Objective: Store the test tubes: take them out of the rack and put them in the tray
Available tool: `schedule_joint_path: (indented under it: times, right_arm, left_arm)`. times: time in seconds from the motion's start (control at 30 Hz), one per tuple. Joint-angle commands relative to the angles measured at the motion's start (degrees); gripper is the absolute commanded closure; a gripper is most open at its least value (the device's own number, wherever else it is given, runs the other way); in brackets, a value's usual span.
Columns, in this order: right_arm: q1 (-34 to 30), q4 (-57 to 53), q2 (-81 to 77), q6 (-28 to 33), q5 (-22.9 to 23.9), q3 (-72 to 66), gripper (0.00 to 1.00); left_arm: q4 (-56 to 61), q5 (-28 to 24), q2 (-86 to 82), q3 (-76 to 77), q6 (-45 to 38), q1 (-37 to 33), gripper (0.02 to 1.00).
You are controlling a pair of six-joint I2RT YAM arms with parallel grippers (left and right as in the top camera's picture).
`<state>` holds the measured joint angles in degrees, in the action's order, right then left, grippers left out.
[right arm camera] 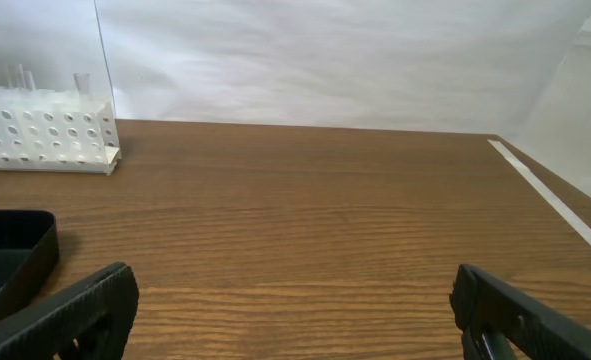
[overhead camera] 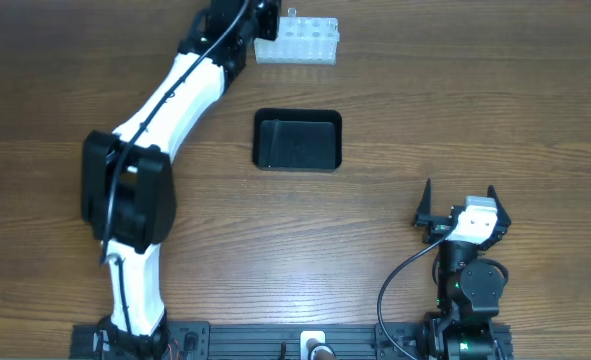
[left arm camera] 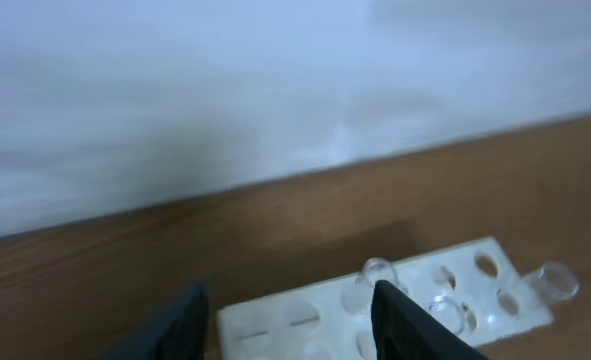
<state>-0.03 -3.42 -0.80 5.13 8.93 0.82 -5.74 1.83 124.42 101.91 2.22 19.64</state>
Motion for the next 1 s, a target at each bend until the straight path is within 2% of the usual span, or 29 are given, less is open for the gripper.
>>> schedule_joint_path:
  times: [0.03,0.7,1.0]
  right_arm:
    - [-0.31,0.02,0.52,0.28,-0.11,-0.52,0.007]
    - [-0.31,0.02,0.52,0.28,-0.09,-0.52,0.009]
    - [-0.31,0.02,0.52,0.28,-0.11,-0.52,0.007]
  left_arm:
    - [1.14,-4.17,2.93,0.46,-3.56,0.04,0.496]
    - [6.97,-5.09,7.85,0.55,-5.03,-0.22,0.494]
    - [11.06,-7.52,10.19,0.57,-4.98,-0.20,0.489]
